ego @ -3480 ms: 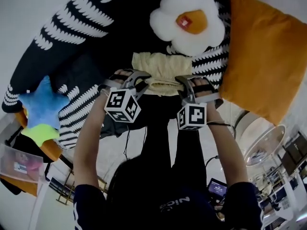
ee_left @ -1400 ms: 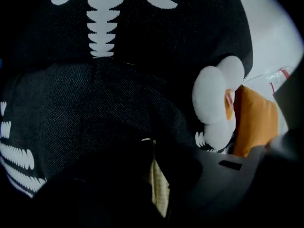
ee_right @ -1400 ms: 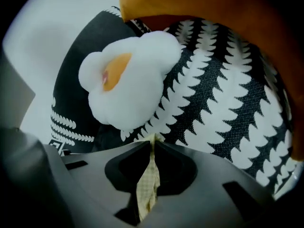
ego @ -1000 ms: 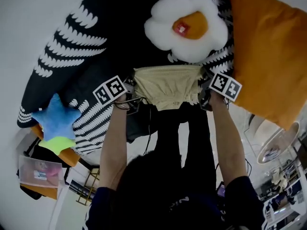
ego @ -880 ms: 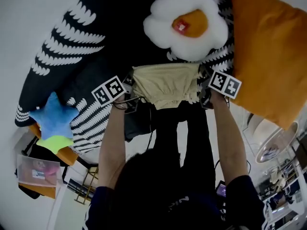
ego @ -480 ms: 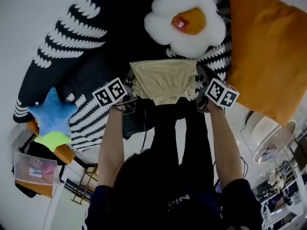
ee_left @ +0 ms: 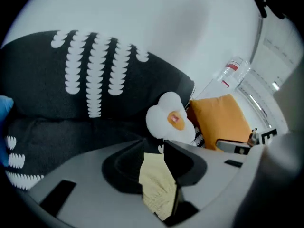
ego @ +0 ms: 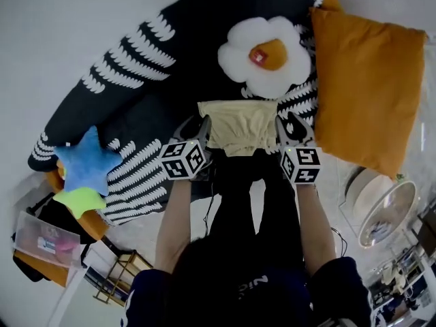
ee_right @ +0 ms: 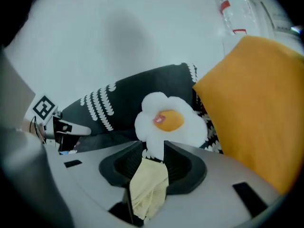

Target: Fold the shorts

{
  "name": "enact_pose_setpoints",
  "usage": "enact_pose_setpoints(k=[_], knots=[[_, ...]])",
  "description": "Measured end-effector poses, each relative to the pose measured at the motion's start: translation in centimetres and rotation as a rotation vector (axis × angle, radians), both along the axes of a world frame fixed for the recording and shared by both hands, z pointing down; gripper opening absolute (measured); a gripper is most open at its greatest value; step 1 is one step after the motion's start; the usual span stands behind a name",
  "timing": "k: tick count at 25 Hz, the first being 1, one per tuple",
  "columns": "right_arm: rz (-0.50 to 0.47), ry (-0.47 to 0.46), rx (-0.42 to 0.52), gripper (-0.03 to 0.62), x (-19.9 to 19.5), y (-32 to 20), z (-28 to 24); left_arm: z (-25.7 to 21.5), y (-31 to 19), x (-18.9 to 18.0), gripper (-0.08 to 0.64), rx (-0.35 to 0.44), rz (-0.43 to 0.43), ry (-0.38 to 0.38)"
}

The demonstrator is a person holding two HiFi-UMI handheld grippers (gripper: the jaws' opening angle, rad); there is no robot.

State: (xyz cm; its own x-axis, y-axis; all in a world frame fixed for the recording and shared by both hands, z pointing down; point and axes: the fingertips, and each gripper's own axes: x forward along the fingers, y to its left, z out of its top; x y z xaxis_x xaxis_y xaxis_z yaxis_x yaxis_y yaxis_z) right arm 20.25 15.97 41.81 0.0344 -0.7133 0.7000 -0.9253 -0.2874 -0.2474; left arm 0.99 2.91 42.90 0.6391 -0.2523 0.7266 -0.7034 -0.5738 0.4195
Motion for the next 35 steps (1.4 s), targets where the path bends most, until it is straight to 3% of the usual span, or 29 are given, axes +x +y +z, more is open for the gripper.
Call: enact_pose_setpoints(k=[5,10,16,21,27,32,35], knots=[[-0.032,0.099,0.057,0.141,-0.5,-1.5,-5.0,-5.0,0.0,0.6,0.163,0.158,0.072,-0.003],[-0.092,0.186,0.101,0.141,-1.4,-1.6,-10.4,-9.5,1.2,0.5,0.184,0.233,0.121,0.015],[-0.188,0.305,0.08,0.15,-2.9,0.0,-15.8,-14.7,2.5,-0.5,0.193,0.287,0.07,0.044],[-0.176,0.332,0.131,0.15,-3.7,0.8,-20.3,-18.7,4.1,-0.3,0.193,0.33,0.106,0.08],[-0.131,0.377,0.207,0.163,-4.4,1.9,-26.0,-24.8,4.8,0.5,0.207,0.468,0.173,0.126],[-0.106,0.426,0.294,0.198,-4.6,2.1,-30.7,-29.5,4.6,0.8,0.209,0.57,0.193,0.161],[-0.11,0.446,0.334,0.229,-5.2,2.4,-32.9,-31.7,4.9,0.5,0.212,0.592,0.204,0.192]])
